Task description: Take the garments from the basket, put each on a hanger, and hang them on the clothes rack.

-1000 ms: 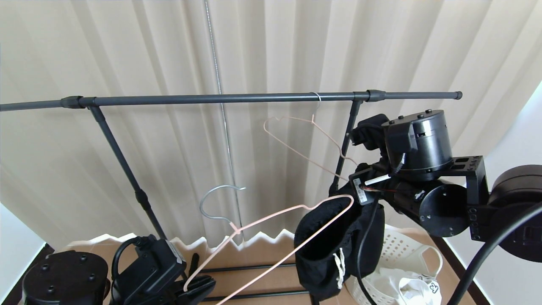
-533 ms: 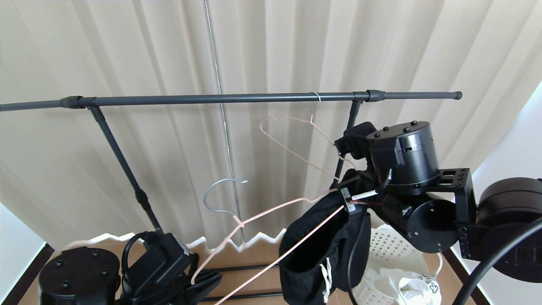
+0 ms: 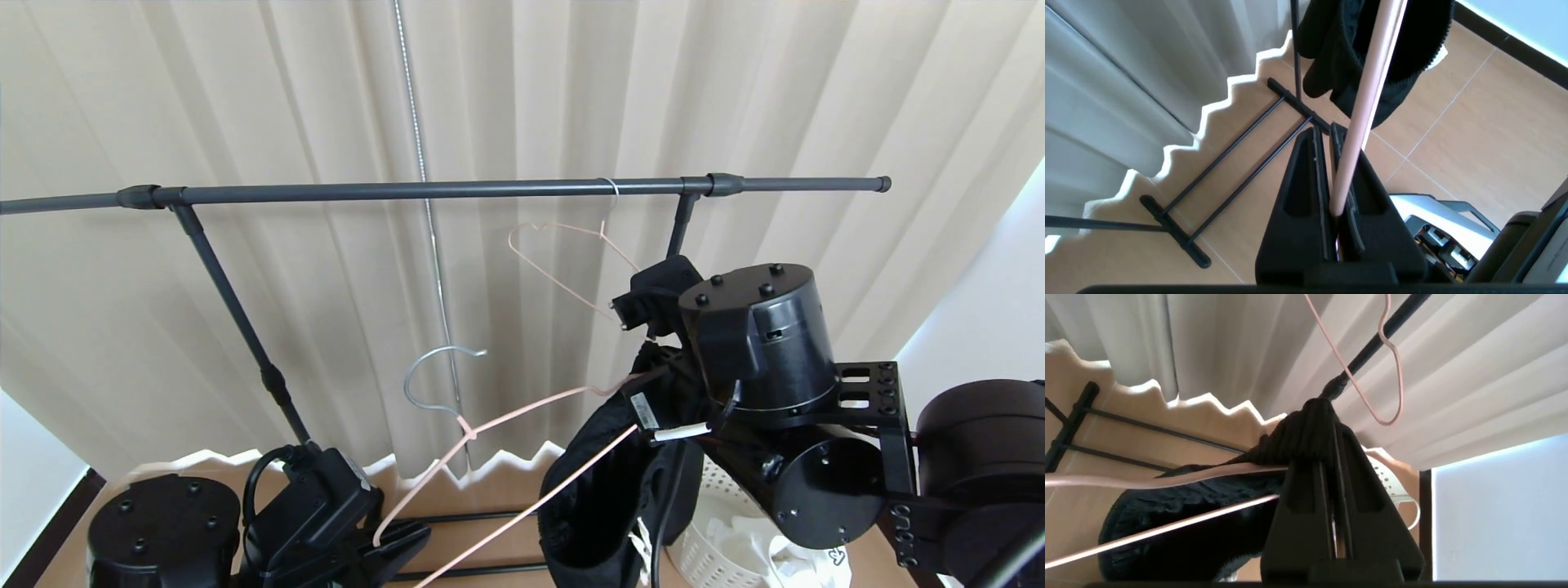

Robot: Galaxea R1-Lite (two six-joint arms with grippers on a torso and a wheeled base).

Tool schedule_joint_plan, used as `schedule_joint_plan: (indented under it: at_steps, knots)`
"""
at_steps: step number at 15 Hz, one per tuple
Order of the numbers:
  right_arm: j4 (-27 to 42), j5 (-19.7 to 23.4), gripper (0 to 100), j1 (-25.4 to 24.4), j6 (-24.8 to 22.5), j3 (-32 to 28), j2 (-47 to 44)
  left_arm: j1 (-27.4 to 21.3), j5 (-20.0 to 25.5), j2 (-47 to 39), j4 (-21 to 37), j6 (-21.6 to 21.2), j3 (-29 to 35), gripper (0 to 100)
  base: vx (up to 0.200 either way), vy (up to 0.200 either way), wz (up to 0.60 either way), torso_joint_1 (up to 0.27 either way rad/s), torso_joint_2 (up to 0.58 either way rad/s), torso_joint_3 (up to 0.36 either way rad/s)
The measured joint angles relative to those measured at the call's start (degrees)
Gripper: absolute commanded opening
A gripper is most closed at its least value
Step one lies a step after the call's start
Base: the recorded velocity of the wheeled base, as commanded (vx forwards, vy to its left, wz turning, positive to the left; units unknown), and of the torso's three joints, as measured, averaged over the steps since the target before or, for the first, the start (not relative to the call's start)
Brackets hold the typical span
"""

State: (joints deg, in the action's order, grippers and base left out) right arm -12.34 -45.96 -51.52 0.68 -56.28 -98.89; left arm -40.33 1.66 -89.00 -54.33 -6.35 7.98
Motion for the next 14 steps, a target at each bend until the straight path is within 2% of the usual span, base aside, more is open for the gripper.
schedule_joint_plan:
  at_steps: [11,14]
  knots:
    - [-0.4,0.0,0,-7.3,1.7,0.5,-0.2,0.0,0.0,-0.5,-0.1,0.0,-0.1,0,0.000,0.000,0.00,0.000,0.00,0.000]
    - [-7.5,0.0,0,-9.3,1.9,0.7,-0.9,0.0,0.0,-0.6,-0.3,0.0,-0.1,0,0.000,0.000,0.00,0.000,0.00,0.000]
